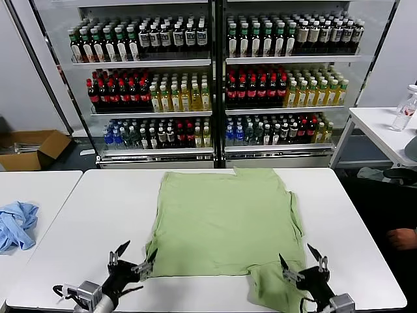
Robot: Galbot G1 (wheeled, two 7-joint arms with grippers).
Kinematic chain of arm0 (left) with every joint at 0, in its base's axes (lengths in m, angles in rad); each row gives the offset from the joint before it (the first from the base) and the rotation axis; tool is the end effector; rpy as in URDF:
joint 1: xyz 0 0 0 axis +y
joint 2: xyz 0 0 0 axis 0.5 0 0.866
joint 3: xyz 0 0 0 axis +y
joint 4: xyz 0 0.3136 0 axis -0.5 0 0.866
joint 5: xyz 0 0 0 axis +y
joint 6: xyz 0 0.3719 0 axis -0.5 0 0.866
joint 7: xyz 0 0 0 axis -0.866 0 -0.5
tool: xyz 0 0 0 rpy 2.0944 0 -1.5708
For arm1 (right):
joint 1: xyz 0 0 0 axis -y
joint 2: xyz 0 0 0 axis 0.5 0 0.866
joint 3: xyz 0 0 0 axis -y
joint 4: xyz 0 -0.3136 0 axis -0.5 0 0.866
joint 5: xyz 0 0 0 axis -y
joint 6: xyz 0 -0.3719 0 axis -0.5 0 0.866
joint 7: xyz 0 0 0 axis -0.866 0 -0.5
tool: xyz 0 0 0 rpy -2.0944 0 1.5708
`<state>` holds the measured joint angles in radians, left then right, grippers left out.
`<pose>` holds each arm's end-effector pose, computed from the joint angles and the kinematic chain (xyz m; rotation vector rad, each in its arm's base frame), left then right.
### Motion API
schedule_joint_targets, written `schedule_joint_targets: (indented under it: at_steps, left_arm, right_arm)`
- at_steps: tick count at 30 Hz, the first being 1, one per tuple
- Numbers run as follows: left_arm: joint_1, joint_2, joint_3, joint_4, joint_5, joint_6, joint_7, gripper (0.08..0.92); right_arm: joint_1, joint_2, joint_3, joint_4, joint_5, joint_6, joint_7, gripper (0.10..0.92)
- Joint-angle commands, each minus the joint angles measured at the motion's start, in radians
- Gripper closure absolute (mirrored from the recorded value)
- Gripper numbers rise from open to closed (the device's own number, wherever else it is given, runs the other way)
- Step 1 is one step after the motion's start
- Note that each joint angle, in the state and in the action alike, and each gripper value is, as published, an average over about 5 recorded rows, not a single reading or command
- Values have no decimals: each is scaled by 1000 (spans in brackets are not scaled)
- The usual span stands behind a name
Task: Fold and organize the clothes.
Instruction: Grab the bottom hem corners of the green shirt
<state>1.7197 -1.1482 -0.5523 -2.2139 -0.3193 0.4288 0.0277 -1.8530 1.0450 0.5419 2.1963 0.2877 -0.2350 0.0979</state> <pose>0.1834 0.0449 -0.2472 -0.3308 -2.6322 -0.1023 0.1509 -0.0529 -0.2729 0.2617 -2.6793 0.2488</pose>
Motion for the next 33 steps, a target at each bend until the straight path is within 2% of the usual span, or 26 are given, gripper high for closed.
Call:
schedule_joint_targets:
  at_steps: [1,13,21,33]
  left_arm:
    - [81,5,10,-50,-39,104,-43,177]
    - [-21,-28,10,73,-16,73,-27,191]
    - [-29,-38,21,102,31,71,-8,380]
    - [-34,-43,35,113,47,40,0,735]
  right_arm:
    - [-76,-6,-13,-2,37,1,24,203]
    - [-79,9,-31,-31,39,-1,41,223]
    - [-55,6,-46,-38,87,-3,42,439]
    - [-18,-2,-44,-48,114,-7,46,786]
